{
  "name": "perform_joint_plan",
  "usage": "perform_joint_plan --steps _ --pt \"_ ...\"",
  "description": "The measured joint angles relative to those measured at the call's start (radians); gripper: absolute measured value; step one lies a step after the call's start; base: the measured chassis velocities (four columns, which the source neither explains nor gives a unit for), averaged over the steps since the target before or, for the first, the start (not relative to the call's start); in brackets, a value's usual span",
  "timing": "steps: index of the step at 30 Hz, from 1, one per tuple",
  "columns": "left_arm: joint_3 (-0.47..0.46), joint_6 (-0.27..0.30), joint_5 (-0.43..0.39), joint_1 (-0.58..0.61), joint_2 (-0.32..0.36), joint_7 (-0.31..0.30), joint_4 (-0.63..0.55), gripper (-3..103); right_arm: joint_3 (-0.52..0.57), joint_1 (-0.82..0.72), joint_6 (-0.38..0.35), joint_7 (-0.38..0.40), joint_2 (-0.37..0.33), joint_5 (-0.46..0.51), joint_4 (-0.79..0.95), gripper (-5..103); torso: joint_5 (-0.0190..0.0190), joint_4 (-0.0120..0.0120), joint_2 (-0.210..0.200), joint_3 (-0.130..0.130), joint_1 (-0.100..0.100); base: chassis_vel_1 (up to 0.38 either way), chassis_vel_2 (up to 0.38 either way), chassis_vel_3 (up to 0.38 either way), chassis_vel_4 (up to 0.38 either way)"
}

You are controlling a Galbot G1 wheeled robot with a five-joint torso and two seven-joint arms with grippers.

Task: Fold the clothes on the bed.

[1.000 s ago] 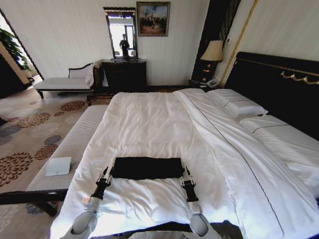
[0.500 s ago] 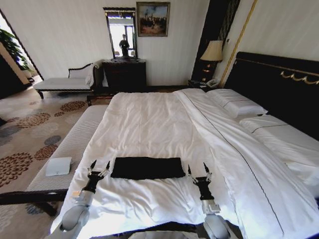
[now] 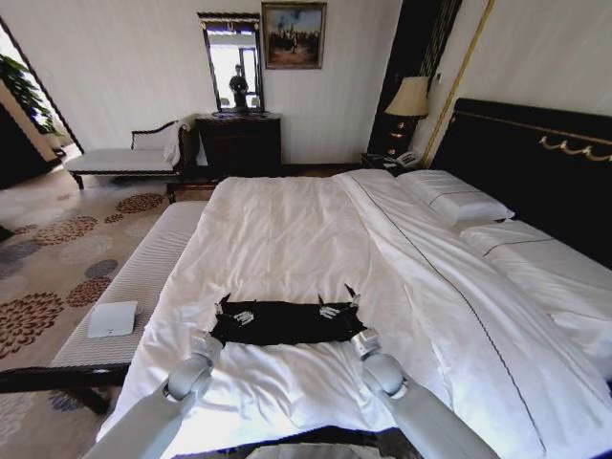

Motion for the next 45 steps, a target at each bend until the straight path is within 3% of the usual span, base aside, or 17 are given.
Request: perform_joint_plan --steps 2,7,22,31,39,44,45 --pt "0.019 -0.004 0.013 -0.017 -0.030 0.003 0.041 100 -0.047 0.024 0.006 0.006 0.072 -0.001 -0.088 100 -0.0001 0.0000 0.000 0.000 0.000 0.000 0.000 0.000 0.000" --pt "0.031 -0.009 0.020 -0.036 -0.059 0.007 0.088 100 -0.052 0.041 0.020 0.015 0.133 0.001 -0.172 100 -0.0002 -0.0001 0.000 0.000 0.000 0.000 0.000 0.000 0.000" --pt "-0.052 -0.065 0.052 0.002 -0.044 0.062 0.198 100 0.086 -0.096 0.058 0.022 0.076 0.008 -0.177 100 -0.0002 -0.0003 0.000 0.000 0.000 0.000 0.000 0.000 0.000" --pt "-0.147 -0.079 0.050 0.082 -0.032 0.061 0.176 100 0.171 -0.131 0.097 0.021 0.054 0.015 -0.204 100 0.0000 -0.0003 0.000 0.000 0.000 0.000 0.000 0.000 0.000" --pt "-0.322 -0.117 0.007 0.269 -0.046 0.078 0.042 100 0.280 -0.207 0.049 0.012 0.022 0.194 -0.067 100 -0.0004 -0.0003 0.000 0.000 0.000 0.000 0.000 0.000 0.000" --pt "-0.456 -0.177 -0.041 0.423 -0.107 0.127 -0.133 100 0.395 -0.275 -0.075 -0.031 0.002 0.450 0.116 100 -0.0004 -0.0004 0.000 0.000 0.000 0.000 0.000 0.000 0.000" --pt "-0.456 -0.177 -0.041 0.423 -0.107 0.127 -0.133 100 0.395 -0.275 -0.075 -0.031 0.002 0.450 0.116 100 -0.0004 -0.0004 0.000 0.000 0.000 0.000 0.000 0.000 0.000"
